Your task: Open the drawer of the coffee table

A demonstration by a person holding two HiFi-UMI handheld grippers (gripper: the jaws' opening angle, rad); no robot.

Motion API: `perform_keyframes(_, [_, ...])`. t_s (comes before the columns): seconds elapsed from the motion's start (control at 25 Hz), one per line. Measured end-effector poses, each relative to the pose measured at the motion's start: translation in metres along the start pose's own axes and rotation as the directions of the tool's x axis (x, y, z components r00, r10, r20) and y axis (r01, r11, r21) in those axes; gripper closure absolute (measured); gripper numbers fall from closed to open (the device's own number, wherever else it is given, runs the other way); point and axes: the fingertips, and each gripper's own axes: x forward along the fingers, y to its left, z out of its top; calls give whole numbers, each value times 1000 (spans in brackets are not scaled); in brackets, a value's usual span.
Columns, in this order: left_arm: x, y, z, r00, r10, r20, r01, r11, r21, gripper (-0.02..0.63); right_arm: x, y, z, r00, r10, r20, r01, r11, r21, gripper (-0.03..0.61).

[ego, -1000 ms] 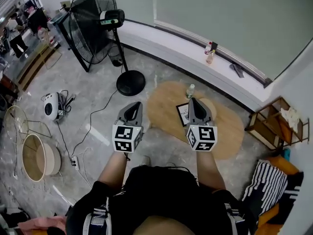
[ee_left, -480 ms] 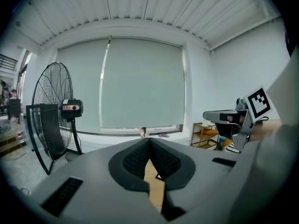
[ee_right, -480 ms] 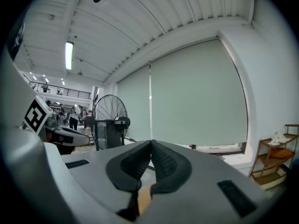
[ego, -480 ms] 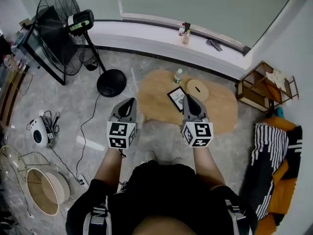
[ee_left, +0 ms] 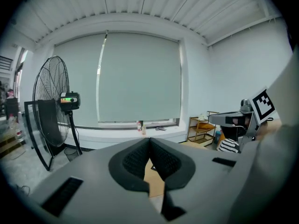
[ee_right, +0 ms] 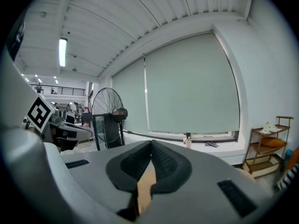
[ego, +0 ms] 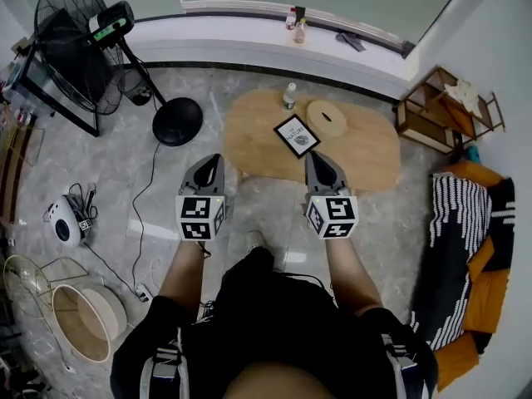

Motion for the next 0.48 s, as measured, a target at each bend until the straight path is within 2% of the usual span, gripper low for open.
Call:
perform_keyframes(0.24, [-13, -31, -43, 998, 9, -69, -9, 1000, 1, 594, -38, -7, -48, 999, -4, -51, 7, 999, 51, 563])
perform_keyframes(0.48, [0, -56, -99, 996, -2, -87, 2, 1000, 4, 594, -49, -29, -118, 996, -41, -77, 48, 995, 87, 563])
